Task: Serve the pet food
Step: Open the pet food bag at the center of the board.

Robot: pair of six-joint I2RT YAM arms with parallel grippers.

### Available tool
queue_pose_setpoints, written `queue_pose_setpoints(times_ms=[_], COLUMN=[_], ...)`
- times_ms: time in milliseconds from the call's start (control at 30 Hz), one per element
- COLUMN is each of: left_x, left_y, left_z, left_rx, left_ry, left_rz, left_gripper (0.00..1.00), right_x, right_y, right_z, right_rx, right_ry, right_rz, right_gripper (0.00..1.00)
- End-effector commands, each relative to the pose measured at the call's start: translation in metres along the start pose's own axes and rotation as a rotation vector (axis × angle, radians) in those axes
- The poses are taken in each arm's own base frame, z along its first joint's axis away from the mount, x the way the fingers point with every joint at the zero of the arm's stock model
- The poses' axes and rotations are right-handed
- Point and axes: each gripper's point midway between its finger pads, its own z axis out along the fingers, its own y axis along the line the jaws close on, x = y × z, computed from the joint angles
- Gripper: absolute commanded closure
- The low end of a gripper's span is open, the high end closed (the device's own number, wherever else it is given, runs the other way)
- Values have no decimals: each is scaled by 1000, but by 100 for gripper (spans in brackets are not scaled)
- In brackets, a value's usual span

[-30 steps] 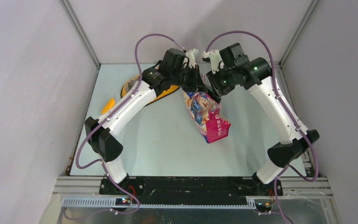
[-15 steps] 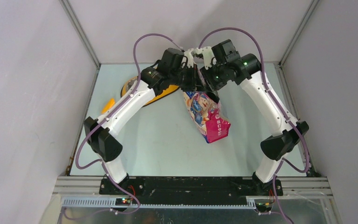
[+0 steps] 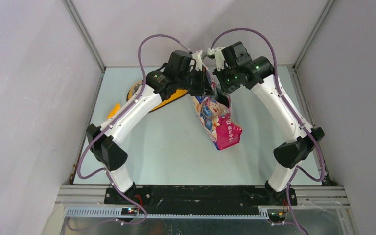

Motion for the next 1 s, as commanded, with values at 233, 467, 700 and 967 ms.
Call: queue_pose_setpoints(times_ms=[233, 467, 700, 967], left_x=[-15, -16, -41, -46], left_y=[-18, -19, -29, -2], left_z=[-36, -37, -37, -12], left_rx=[14, 17, 28, -57], left_ry=[-87, -95, -148, -135], left_rz=[63, 77, 135, 159], left_gripper=[93, 83, 26, 27], right_x=[-19, -25, -24, -25], right_y=[-30, -20, -6, -2], right_z=[-15, -21, -22, -27], right_rx=[28, -78, -102, -107], right_ry=[-94, -122, -122, -132], right_rz=[85, 101, 66, 61], right_gripper=[98, 98, 98, 98])
